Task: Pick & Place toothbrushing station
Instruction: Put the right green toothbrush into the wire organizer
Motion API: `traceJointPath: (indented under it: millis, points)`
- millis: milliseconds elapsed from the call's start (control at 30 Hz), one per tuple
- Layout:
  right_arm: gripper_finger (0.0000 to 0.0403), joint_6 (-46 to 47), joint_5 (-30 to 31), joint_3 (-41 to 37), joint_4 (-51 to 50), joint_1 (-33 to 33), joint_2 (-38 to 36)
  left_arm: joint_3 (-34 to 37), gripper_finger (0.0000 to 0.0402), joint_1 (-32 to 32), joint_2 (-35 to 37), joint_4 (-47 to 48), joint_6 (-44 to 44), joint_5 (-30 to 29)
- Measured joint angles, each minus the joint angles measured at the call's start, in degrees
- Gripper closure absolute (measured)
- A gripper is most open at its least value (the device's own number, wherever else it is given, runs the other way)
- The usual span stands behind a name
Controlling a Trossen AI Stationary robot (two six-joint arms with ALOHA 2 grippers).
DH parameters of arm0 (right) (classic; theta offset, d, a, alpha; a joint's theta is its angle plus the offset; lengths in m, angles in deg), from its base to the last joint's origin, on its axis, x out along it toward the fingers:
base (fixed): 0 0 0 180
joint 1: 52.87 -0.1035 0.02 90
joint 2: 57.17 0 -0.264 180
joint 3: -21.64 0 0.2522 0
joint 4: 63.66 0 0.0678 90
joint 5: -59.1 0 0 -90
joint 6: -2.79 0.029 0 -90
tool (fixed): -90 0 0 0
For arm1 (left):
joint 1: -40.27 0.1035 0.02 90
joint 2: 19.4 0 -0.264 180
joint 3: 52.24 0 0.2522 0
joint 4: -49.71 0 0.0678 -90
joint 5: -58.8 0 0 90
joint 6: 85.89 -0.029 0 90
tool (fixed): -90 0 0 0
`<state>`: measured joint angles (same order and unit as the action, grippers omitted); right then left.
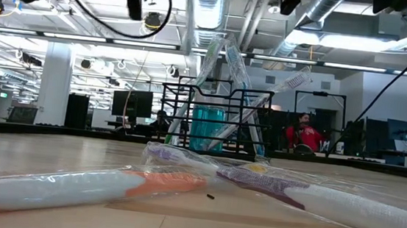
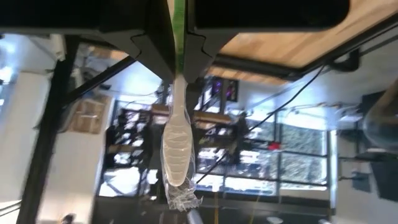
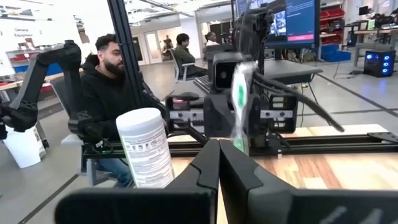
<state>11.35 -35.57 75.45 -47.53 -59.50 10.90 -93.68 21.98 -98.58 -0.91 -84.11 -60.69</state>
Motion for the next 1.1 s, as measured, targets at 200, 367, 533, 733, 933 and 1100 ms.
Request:
traceJointPath:
  millis: [200, 367, 533, 733, 933, 1100]
  points:
    - [0.0403, -0.04, 0.0, 0.0, -0.02, 0.02, 0.0, 1.85, 0.0398, 0.35, 0.09, -0.09, 0.0, -1.15]
    - [0.0403, -0.15, -0.02, 0.0, -0.12, 0.02, -0.01, 2.87, 0.0398, 0.45, 0.09, -0.21, -1.03, -1.17]
    - [0.0403, -0.15, -0.02, 0.0, -0.5, 0.02, -0.02, 4.37, 0.0398, 0.58, 0.09, -0.21, -1.25, -3.27]
    - [0.0403, -0.15, -0.02, 0.0, -0.76, 0.02, -0.04, 4.74, 0.0398, 2.37, 0.09, -0.44, -1.2, -3.55]
    - [0.0403, -0.15, 0.0, 0.02, -0.79, 0.02, 0.13, 4.76, 0.0398, 2.7, -0.79, -0.94, -1.14, -3.53]
    - [0.0403, -0.2, -0.02, 0.02, -0.79, 0.05, 0.14, 4.79, 0.0397, 2.64, -5.32, -4.27, 0.2, -3.53]
